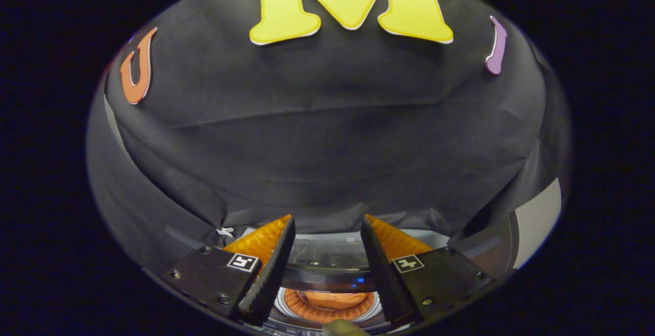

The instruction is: Put the clothes into the washing machine and then close the washing machine lid.

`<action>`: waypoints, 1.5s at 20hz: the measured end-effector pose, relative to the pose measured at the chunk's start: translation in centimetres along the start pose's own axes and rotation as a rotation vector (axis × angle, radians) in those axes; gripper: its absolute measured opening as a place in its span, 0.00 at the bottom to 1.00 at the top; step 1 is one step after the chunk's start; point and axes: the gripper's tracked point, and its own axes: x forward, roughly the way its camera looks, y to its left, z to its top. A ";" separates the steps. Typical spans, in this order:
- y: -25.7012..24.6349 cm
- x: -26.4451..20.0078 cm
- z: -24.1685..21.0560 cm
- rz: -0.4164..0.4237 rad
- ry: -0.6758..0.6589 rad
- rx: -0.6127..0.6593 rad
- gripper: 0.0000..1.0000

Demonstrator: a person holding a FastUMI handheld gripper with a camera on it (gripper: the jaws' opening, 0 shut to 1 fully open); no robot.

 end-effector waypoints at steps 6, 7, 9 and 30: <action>0.0 -1.2 -1.0 0.007 -0.007 -0.007 0.81; 0.0 -1.6 -1.3 0.009 -0.006 -0.006 0.81; 0.1 -2.0 -1.8 0.009 -0.011 -0.004 0.82; 0.4 -5.7 -7.6 0.007 -0.010 -0.045 0.81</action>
